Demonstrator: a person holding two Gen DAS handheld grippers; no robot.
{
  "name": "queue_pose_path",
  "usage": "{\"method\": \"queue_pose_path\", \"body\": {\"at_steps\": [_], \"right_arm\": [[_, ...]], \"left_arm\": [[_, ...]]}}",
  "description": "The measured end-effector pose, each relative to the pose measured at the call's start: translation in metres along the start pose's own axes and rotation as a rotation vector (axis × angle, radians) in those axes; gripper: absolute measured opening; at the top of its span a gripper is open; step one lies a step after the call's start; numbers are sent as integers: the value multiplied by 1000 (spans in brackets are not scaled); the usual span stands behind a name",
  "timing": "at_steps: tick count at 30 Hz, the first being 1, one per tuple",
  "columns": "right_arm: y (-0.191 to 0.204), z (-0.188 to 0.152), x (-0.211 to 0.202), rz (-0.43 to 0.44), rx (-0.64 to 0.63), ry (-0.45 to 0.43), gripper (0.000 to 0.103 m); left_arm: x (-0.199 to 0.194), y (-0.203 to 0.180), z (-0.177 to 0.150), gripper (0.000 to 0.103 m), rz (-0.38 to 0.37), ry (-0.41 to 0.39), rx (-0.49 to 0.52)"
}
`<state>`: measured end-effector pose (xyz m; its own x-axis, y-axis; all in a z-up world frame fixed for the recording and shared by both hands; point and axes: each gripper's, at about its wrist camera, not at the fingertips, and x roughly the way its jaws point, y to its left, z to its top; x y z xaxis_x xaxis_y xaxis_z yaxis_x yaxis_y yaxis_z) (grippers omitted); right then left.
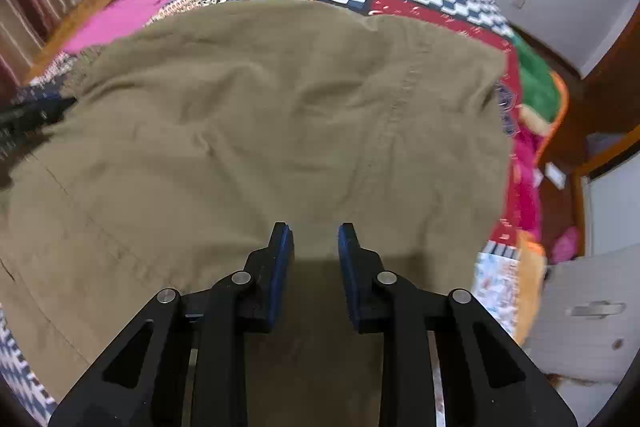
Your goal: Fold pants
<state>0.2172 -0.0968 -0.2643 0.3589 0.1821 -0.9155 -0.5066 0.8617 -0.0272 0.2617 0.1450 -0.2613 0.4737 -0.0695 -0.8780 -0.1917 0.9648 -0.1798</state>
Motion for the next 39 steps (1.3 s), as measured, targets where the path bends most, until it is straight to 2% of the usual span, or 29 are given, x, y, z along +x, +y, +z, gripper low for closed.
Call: {"method": "queue_pose_path", "body": {"at_steps": [5,8,12,14,16,22,25,28,32,39], "right_arm": [[-7,-17,-28,12,44,-35,28],[-10,-24,-44,8,76,-64,30],[-13,-43,-67,15,106,-106,36],[-6,-46,-70,-14,93,-129,43],[-2,-50,-70,-34,81,-133,43],[3,-65,-65,1,92,-109,43],[13,-75,-50,-9,64,-80,44],[17,-82,-49,-51,55,-107,51],[16,-80,-48,-55,63,-111,51],[16,-81,-47,-51,54,-120,51]], "left_arm": [[-39,6,-3,67,24,-58,-2],[-59,18,-10,72,20,-63,-35],[-79,35,-31,89,-1,-45,-137],[-87,40,-46,92,-49,-38,-180],[-91,41,-61,93,-70,-12,-210],[-88,22,-90,93,-137,55,-204],[-78,10,-98,93,-219,101,-224],[-64,1,-101,93,-293,142,-273],[-59,-11,-97,93,-326,120,-287],[-37,-8,-79,94,-401,93,-380]]}}
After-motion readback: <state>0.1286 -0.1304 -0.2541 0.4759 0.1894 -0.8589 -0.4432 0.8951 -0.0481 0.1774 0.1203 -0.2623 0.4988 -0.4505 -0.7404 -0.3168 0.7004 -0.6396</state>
